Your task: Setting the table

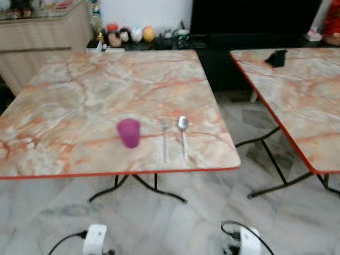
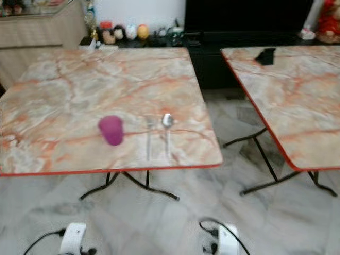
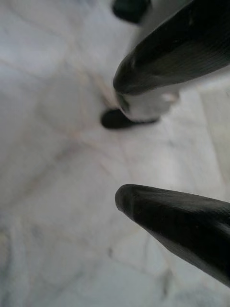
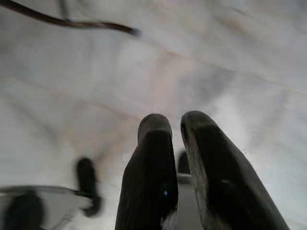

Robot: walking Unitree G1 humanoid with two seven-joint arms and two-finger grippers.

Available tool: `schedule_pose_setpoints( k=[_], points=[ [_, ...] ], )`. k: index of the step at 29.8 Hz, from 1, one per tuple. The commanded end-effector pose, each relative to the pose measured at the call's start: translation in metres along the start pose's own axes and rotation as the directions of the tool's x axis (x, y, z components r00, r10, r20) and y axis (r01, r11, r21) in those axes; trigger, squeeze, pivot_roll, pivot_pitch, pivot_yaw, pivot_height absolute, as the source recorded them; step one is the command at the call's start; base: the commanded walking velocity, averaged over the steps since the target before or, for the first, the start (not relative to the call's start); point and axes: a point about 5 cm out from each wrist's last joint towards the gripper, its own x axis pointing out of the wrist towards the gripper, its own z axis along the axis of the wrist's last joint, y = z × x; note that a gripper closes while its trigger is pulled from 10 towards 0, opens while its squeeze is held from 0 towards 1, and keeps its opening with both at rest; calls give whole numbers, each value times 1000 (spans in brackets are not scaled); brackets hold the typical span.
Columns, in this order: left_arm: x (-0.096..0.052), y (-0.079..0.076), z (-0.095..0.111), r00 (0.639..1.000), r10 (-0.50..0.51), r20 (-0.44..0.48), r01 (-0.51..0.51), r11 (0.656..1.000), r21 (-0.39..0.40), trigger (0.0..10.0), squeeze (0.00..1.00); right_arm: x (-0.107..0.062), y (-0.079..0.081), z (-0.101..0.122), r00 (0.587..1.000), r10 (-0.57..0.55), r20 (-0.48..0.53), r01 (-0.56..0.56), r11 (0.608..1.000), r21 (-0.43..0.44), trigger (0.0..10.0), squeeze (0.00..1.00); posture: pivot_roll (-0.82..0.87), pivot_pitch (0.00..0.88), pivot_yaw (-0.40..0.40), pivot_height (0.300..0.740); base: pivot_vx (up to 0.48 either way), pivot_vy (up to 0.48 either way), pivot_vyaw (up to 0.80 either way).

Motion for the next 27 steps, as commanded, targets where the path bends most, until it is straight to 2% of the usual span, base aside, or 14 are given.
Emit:
schedule_pose_setpoints(
  k=[1, 4, 14, 27],
  points=[
    [1, -5, 0, 1000, -12, -7, 12, 1000, 14, 10000, 0, -2, -10, -1, 999, -34, 1, 34, 999, -4, 10000, 0, 9, 0, -2, 740, 0, 296, 0],
    [1, -5, 0, 1000, -12, -6, 12, 1000, 27, 10000, 0, -2, -13, 1, 999, -42, 10, 43, 999, -12, 10000, 0, 10, 0, -2, 740, 0, 0, 181],
    [1, -4, 1, 1000, -11, 3, 11, 1000, 18, 10000, 0, -1, -15, 5, 999, -45, 29, 46, 999, -3, 10000, 0, 8, 0, 0, 740, 0, 0, 701],
    [0, -5, 0, 1000, -19, 4, 19, 1000, 23, 10000, 0, -1, -16, 9, 997, -57, 49, 56, 998, 25, 10000, 0, 5, 0, 2, 740, 0, 0, 0]
  ],
)
